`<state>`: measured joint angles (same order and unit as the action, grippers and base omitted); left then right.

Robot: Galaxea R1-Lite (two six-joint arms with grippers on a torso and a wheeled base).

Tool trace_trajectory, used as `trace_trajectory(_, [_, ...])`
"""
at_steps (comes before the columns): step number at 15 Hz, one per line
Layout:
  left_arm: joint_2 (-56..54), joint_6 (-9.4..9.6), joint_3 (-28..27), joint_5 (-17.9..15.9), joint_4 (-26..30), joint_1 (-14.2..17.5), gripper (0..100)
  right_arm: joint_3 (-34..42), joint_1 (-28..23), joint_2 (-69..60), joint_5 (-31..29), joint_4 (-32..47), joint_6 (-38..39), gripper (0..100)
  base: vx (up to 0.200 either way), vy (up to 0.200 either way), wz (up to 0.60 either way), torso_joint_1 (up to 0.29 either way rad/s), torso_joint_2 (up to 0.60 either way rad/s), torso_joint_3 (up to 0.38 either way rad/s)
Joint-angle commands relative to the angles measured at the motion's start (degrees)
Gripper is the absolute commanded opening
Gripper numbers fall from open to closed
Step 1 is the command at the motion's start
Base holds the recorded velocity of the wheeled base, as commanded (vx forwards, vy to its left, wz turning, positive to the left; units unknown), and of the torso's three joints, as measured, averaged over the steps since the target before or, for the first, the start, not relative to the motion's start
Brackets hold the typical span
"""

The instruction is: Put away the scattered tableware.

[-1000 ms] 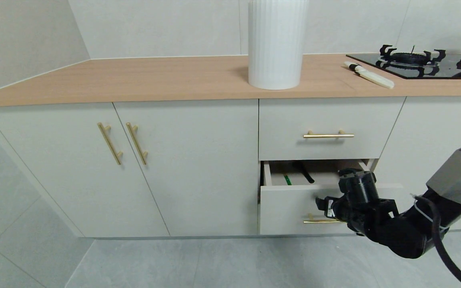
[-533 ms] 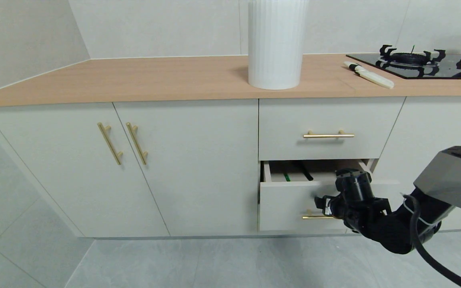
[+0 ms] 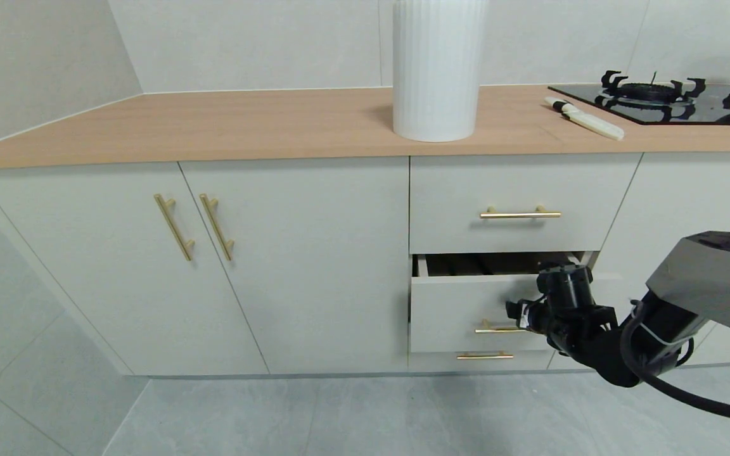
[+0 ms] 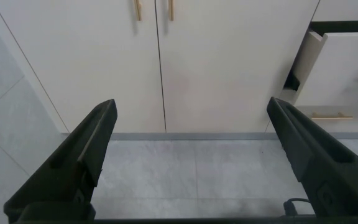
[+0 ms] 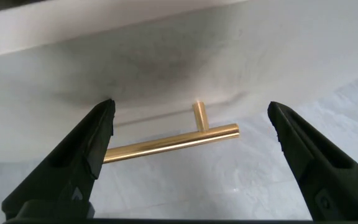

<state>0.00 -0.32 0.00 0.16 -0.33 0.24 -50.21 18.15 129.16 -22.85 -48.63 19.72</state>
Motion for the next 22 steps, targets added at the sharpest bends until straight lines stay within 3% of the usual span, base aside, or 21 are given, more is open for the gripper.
trace_trajectory(1, [0.0,-0.03,0.0,0.02,-0.02,0.02,100,-0.32,-0.05,2.06,-0.01,-3.4,-0.12,100,0.0,0.0,0.0,0.0,0.0,0.0])
trace_trajectory(7, [0.0,-0.03,0.0,0.02,-0.02,0.02,100,-2.96,-1.01,6.63,-0.71,-12.02,-0.92,100,0.0,0.0,0.0,0.0,0.0,0.0])
trace_trajectory(22, [0.0,-0.03,0.0,0.02,-0.02,0.02,100,-7.88,-2.33,9.88,-2.91,-16.24,-0.74,100,0.0,0.0,0.0,0.0,0.0,0.0])
